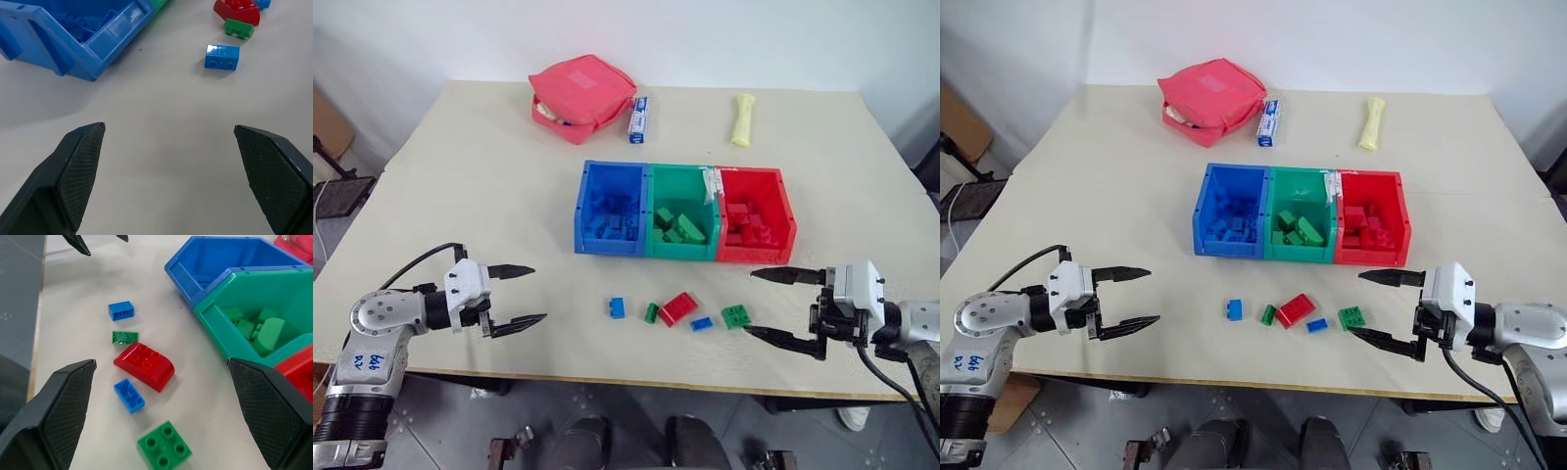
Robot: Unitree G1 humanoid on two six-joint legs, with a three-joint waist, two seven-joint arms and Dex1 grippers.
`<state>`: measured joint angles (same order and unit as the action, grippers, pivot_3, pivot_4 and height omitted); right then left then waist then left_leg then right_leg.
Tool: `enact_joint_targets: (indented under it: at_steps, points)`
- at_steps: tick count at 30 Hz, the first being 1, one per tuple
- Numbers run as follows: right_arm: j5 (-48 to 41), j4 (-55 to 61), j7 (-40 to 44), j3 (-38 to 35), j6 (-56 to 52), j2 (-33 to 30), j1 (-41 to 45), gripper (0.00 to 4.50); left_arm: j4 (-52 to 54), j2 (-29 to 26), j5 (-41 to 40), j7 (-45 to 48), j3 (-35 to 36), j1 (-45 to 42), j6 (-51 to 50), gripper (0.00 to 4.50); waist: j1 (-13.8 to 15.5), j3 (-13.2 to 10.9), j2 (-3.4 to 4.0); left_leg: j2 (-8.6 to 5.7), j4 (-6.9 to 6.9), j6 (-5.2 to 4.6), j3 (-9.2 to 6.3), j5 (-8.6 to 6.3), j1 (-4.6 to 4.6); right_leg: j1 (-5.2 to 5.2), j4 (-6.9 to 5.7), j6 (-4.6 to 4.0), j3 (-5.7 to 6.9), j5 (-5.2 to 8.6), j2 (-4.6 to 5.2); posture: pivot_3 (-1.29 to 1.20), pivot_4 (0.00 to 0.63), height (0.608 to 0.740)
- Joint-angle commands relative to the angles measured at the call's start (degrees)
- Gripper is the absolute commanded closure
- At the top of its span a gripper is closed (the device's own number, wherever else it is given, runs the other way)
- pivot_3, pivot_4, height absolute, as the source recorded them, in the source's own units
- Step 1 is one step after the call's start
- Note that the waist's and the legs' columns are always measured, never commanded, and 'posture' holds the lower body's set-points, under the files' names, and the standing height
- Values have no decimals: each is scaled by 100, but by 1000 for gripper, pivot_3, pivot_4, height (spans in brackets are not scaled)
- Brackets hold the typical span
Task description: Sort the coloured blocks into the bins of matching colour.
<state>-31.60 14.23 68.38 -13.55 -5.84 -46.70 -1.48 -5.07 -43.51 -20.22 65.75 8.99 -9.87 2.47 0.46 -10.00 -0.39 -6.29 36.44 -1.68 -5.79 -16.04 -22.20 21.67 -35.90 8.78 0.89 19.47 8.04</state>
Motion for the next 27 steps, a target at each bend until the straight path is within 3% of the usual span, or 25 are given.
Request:
enact_joint_targets:
  at_steps: [1,5,10,15,22,27]
  points:
    - [63,21,-62,-177,155,32,-172,0,460,87,-462,51,-23,-2,-446,25,1,0,0,-1,0,-1,1,-1,0,0,0,0,1,0,-2,0,150,740]
    - [82,-184,-48,-689,115,-151,-656,0,1197,333,-868,-73,-275,-23,-1202,25,78,0,0,0,11,-6,-1,-10,-1,-7,-3,0,-3,0,-26,0,150,740]
    - [606,-1080,504,-1094,895,-577,-1179,0,1664,543,-58,-42,-1077,31,-544,25,104,-1,3,6,53,-5,3,-28,-4,-20,4,0,-18,0,-38,0,150,740]
    - [916,-1600,751,-736,1205,-775,-862,0,1800,726,-323,-178,-1049,102,-707,25,-35,0,13,33,57,8,22,-34,4,-17,2,-5,-17,2,-43,0,150,740]
    - [1552,-1739,778,615,518,-867,572,0,2195,525,-423,-147,-935,203,-918,25,-51,0,17,43,66,17,21,-39,3,-14,-3,-9,-19,3,-48,0,150,740]
    - [1730,-2169,997,1345,399,-598,1374,0,2076,432,-245,-253,-760,321,-696,25,-8,0,18,41,64,20,5,-43,-5,-13,4,-13,-35,5,-45,0,150,740]
